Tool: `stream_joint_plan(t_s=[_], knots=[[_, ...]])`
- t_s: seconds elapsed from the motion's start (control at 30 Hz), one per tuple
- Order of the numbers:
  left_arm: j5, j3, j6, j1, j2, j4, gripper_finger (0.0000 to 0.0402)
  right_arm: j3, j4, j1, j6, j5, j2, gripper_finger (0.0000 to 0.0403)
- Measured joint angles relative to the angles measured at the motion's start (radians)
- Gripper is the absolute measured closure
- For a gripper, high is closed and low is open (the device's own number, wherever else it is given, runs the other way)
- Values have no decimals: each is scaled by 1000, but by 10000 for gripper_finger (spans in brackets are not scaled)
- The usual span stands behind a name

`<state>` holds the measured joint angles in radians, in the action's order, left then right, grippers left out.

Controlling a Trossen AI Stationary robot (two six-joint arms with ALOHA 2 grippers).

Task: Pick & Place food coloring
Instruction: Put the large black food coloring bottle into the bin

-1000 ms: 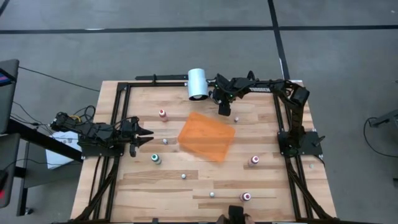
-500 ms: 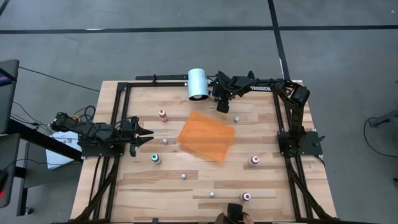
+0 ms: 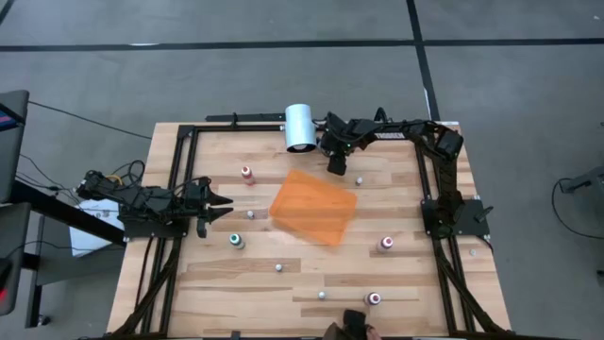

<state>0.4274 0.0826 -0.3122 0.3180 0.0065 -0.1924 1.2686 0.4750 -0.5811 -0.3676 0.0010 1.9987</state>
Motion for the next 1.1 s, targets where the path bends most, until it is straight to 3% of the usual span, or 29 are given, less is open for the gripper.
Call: stream_joint_plan(t_s=[0.27,0.53,0.87,1.1], knots=[[0,0,-1,0,0,0,283,0,-16,-14,48,-10,2,233],[0,0,8,0,0,-1,283,1,-10,-8,82,-6,2,289],[1,0,11,0,0,-1,283,3,24,-10,134,-2,2,262],[2,0,12,0,0,-1,283,6,78,-8,134,-1,0,291]])
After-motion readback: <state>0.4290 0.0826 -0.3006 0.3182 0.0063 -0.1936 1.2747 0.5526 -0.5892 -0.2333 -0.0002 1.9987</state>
